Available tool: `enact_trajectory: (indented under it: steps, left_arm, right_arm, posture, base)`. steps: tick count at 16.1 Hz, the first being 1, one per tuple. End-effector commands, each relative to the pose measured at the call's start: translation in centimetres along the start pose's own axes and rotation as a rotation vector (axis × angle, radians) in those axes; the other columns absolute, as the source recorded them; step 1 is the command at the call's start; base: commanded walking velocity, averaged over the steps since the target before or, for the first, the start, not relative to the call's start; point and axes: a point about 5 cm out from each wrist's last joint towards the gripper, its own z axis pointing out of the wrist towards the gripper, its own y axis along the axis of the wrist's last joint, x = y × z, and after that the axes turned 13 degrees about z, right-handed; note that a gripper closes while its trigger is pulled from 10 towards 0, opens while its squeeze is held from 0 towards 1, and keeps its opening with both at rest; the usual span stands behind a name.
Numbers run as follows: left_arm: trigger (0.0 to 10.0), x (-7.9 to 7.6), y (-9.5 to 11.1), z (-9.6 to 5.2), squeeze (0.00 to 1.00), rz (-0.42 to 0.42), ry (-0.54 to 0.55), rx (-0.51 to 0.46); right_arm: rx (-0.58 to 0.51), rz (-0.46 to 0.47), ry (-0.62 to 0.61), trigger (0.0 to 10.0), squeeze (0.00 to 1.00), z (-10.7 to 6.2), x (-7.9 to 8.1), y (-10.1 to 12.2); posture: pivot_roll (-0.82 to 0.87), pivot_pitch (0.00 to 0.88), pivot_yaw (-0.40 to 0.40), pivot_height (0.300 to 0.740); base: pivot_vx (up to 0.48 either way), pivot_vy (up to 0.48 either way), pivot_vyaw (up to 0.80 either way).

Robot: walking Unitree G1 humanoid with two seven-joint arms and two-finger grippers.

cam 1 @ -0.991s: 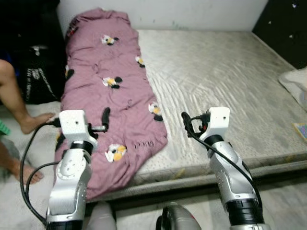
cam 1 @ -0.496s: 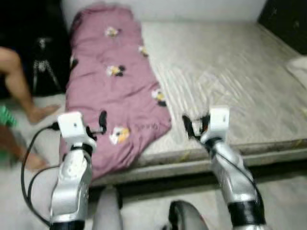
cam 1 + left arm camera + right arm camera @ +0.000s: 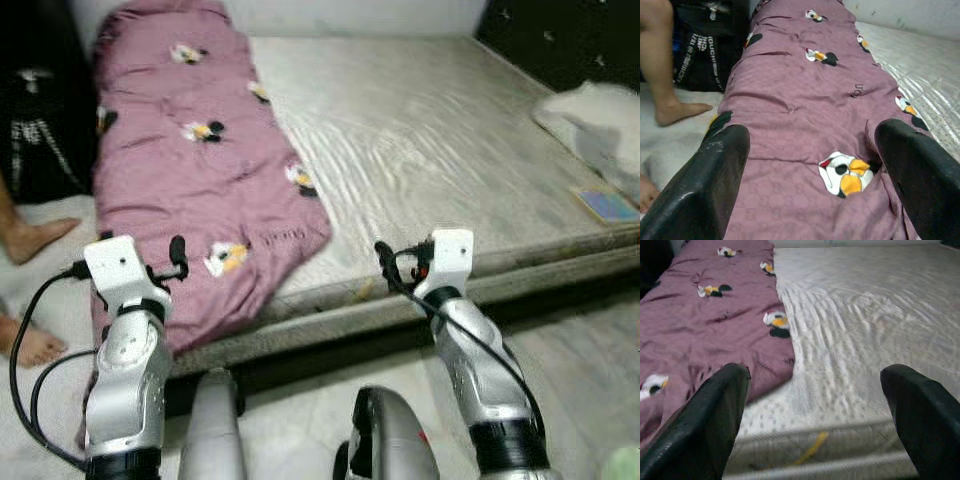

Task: Clean up the room

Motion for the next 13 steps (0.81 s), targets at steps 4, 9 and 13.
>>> enact_trajectory:
  steps: [4,9,13]
  left_arm:
    - [10.0,0.3,-0.1,0.0,0.00,0.012,0.009,0.019]
    - [10.0,-0.4,-0.2,-0.1,0.00,-0.003,-0.017,0.035]
    - [10.0,-0.7,0.0,-0.1,0.00,-0.015,-0.030,0.032]
  right_arm:
    - [0.005,-0.007,0.004,10.0,0.00,-0.3,0.1,0.1]
    - [0.015,0.001,0.000,10.0,0.00,-0.6,0.2,-0.1]
    - [0.020,-0.004,0.020,10.0,0.00,-0.7,0.5,-0.2]
  posture:
    - [0.00,0.093,-0.086,0.592]
    - [0.00,0.100,-0.082,0.562]
    - [0.00,0.099,-0.079,0.562]
  base:
    - [0.000,0.000,0.00]
    - [0.000,0.000,0.00]
    - [0.000,0.000,0.00]
